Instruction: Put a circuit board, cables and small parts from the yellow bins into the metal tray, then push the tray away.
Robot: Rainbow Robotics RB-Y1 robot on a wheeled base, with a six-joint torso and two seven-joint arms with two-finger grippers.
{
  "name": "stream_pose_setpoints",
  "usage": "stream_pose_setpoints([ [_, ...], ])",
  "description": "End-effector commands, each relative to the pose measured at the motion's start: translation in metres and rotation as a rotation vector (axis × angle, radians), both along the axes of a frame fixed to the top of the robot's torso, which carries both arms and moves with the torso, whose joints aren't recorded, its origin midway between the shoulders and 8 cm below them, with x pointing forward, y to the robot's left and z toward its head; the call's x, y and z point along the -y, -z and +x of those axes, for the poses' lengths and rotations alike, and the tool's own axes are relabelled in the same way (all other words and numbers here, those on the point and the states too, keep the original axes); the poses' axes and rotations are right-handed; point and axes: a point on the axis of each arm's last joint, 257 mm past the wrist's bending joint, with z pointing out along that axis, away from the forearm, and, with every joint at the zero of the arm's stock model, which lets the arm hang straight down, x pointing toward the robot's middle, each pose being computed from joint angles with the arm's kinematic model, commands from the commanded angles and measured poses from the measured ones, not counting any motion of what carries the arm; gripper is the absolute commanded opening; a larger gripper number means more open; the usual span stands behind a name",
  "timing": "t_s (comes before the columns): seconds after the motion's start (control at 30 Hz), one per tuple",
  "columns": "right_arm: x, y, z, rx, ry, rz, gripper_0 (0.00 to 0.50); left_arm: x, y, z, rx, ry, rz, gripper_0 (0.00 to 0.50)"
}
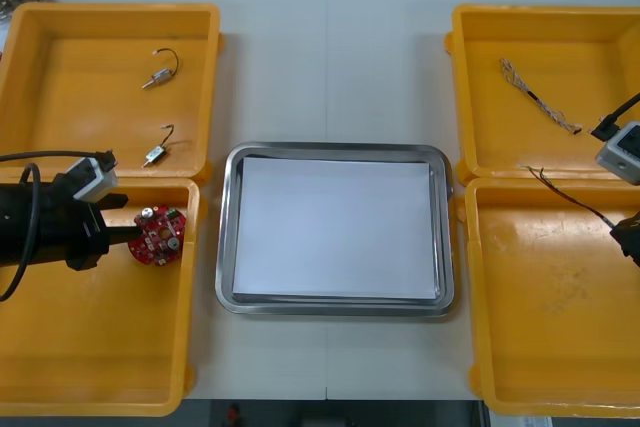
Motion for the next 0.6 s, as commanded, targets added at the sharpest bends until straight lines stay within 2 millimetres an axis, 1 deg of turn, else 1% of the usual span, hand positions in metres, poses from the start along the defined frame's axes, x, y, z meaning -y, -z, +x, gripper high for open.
stream_pose_setpoints([
  [0.03,-0.001,-0.007,-0.001,0.012,0.01,-0.021,0.0,0.009,0.007,-0.017,-0.054,0.014,-0.006,0.5],
  [0.3,-0.002,-0.007,-0.001,0.012,0.01,-0.021,0.0,0.016,0.019,-0.019,-0.049,0.034,0.021,0.5],
  [0.6,-0.001,-0.007,-0.002,0.011,0.009,-0.022,0.0,0.034,0.033,-0.018,-0.036,0.064,0.034,0.5],
])
